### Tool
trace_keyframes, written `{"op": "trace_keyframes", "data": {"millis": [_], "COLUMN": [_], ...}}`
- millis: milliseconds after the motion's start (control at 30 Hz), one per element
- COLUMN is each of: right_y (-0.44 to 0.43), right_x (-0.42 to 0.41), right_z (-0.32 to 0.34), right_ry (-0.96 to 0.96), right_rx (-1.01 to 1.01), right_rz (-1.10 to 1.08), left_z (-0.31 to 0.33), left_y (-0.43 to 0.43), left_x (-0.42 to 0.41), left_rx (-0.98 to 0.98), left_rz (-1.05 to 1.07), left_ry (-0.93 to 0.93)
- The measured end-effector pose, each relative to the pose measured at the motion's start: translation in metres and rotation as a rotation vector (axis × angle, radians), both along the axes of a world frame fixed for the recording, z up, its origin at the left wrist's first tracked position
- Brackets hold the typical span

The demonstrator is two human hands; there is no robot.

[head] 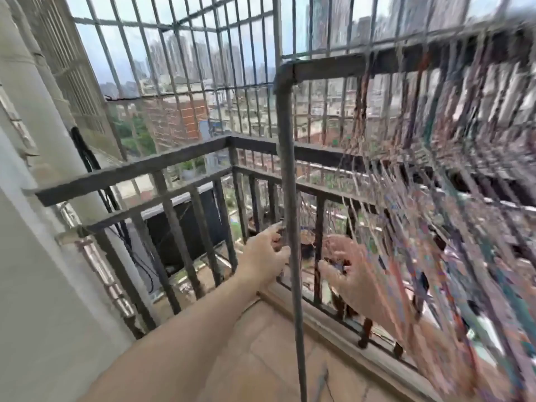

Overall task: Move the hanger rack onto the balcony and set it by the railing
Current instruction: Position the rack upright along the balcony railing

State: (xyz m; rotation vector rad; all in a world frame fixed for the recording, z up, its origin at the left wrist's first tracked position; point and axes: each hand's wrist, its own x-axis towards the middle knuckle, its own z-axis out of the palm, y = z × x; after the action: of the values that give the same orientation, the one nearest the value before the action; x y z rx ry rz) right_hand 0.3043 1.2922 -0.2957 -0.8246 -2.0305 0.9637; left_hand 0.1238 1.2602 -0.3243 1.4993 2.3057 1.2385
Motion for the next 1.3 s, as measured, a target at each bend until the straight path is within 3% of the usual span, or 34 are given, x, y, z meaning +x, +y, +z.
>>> {"op": "trace_keyframes", "data": {"millis": [533,900,1300], "right_y": [0.026,0.061,0.12], "right_x": [-0.11,-0.116,-0.125], "right_z": [-0.011,-0.011,-0.006], "right_ry": [0.021,0.042,0.025], "right_rx": [0.163,0.112,0.187], "right_rz": [-0.297,-0.321,-0.324], "left_z": [-0.059,-0.055,-0.047], "left_y": [0.04,0.071,0.125], "left_x": [-0.041,-0.049,-0.057], "left_rx": [-0.035,0.001,-0.027], "left_rz": [-0.323,-0.424,-0.409], "left_ry": [-0.259,-0.247,-0.244]}}
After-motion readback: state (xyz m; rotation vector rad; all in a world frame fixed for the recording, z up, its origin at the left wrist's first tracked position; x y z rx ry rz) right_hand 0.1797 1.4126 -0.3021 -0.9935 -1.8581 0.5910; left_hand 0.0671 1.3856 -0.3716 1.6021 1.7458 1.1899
